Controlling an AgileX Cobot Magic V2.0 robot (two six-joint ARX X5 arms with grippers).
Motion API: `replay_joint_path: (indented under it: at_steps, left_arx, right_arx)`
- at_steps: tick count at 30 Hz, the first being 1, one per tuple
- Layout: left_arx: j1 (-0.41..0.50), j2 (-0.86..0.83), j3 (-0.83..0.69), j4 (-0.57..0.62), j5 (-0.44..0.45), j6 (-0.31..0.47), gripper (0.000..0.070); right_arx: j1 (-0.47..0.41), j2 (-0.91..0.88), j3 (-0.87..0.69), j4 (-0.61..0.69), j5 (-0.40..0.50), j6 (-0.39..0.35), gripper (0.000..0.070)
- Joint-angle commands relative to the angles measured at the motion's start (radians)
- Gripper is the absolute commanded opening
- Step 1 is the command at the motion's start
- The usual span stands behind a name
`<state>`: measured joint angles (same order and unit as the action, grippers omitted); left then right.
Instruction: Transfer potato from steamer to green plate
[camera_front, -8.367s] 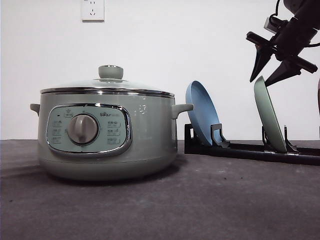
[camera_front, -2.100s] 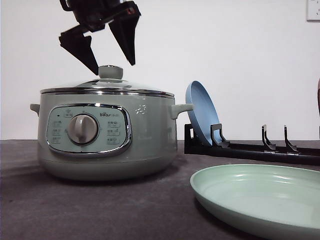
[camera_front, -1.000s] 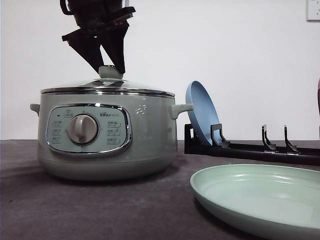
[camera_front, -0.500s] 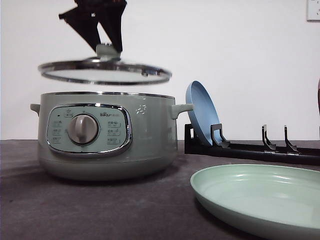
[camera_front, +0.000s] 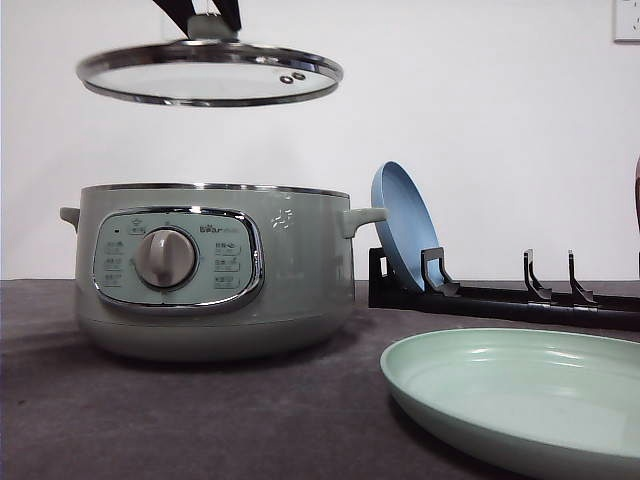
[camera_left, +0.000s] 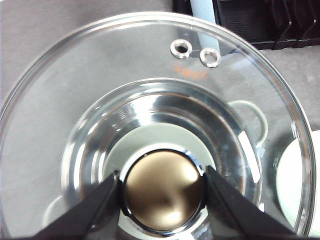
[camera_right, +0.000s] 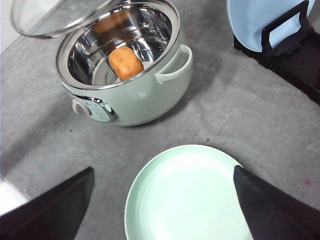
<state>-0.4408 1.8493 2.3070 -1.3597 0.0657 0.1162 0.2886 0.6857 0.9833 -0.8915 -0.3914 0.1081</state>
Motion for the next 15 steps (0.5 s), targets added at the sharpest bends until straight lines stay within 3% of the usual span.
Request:
replay_joint_path:
  at_steps: [1,15]
  left_arx:
    - [-0.002,-0.040,0.049,0.035,-0.016,-0.004,0.0000]
    - [0.076,-0.065,0.048,0.011,-0.018,-0.004,0.0000]
  right_arx:
    - [0.003,0.005,0.015,0.005,-0.001,-0.003,0.0561]
    - [0.003,0.005,0.015,0.005,-0.002,-0.003,0.0561]
